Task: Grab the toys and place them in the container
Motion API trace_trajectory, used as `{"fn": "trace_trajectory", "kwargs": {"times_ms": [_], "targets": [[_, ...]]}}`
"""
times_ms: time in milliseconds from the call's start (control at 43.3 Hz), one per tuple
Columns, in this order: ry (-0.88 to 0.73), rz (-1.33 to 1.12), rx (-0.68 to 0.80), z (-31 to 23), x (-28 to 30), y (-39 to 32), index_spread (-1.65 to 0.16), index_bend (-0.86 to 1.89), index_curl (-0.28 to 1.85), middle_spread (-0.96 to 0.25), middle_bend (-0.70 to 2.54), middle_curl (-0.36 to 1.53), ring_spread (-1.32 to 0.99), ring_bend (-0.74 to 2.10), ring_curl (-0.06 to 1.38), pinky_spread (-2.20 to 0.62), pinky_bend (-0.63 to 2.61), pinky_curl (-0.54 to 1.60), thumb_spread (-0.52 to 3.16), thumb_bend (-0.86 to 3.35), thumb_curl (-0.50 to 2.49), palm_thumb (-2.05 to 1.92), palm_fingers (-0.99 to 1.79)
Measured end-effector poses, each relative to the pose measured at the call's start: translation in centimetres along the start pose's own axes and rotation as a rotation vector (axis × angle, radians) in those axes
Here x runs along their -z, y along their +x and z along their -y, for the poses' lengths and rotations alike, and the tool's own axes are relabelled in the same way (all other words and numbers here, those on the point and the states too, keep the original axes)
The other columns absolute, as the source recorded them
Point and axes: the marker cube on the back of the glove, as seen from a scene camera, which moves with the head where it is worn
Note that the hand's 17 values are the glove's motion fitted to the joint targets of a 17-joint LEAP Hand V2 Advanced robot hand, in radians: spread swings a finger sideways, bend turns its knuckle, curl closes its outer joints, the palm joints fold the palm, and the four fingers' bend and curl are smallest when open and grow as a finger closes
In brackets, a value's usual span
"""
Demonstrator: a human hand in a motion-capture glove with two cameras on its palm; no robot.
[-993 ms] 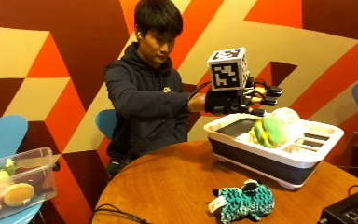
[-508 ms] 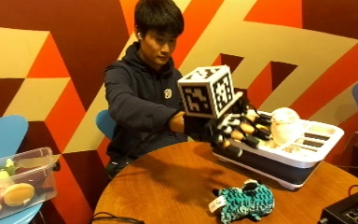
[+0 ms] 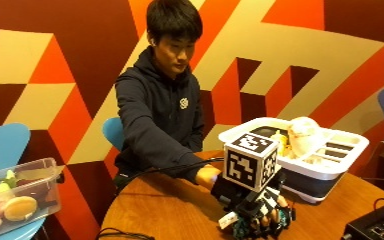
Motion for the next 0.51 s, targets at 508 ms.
{"fn": "trace_trajectory", "kwargs": {"times_ms": [508], "targets": [[0.189, 0.092, 0.046, -7.7, 7.8, -0.9, -0.21, 0.66, 0.22, -0.13, 1.04, 0.65, -0.30, 1.32, 0.55, -0.40, 0.96, 0.50, 0.57, 0.09, 0.65, 0.69, 1.31]]}}
